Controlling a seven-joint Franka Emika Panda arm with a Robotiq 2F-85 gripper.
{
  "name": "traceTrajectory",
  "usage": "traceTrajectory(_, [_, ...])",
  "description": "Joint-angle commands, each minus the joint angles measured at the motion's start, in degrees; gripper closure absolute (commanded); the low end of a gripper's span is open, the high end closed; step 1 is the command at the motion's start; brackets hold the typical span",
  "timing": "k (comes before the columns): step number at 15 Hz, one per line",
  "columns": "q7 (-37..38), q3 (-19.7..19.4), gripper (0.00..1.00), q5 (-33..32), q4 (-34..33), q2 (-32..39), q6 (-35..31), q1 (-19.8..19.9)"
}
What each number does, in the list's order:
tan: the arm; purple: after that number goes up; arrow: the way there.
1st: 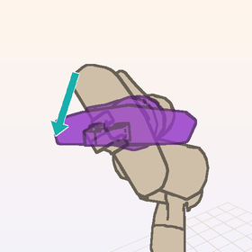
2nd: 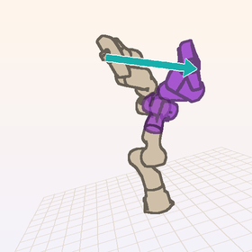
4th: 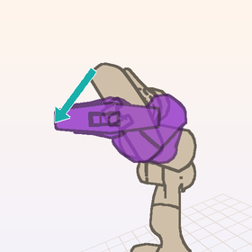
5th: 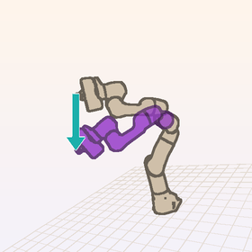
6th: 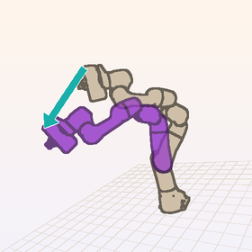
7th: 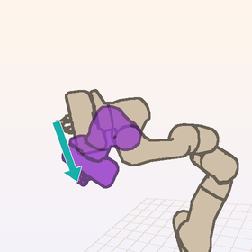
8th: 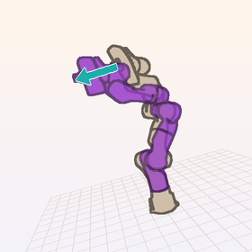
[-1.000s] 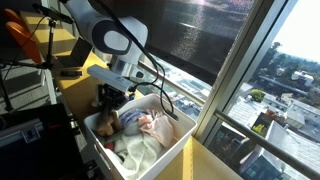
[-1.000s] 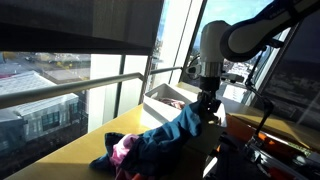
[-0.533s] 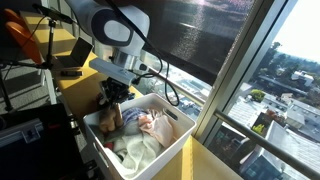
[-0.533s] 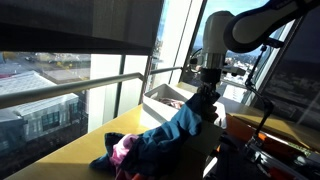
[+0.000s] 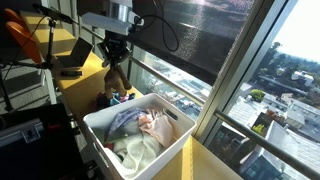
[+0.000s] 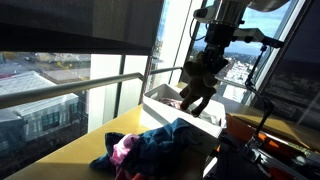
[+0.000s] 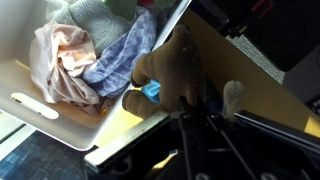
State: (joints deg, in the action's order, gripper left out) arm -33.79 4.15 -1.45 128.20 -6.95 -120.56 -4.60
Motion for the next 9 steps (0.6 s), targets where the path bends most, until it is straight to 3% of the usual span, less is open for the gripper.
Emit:
traceTrajectory(1, [2.6,2.3,0.98,0.8,0.7,0.5,-0.4,-3.4])
traceTrajectory(9, [4.1,4.4,0.98,-1.7,-2.6,6.6,-1.2,-5.7])
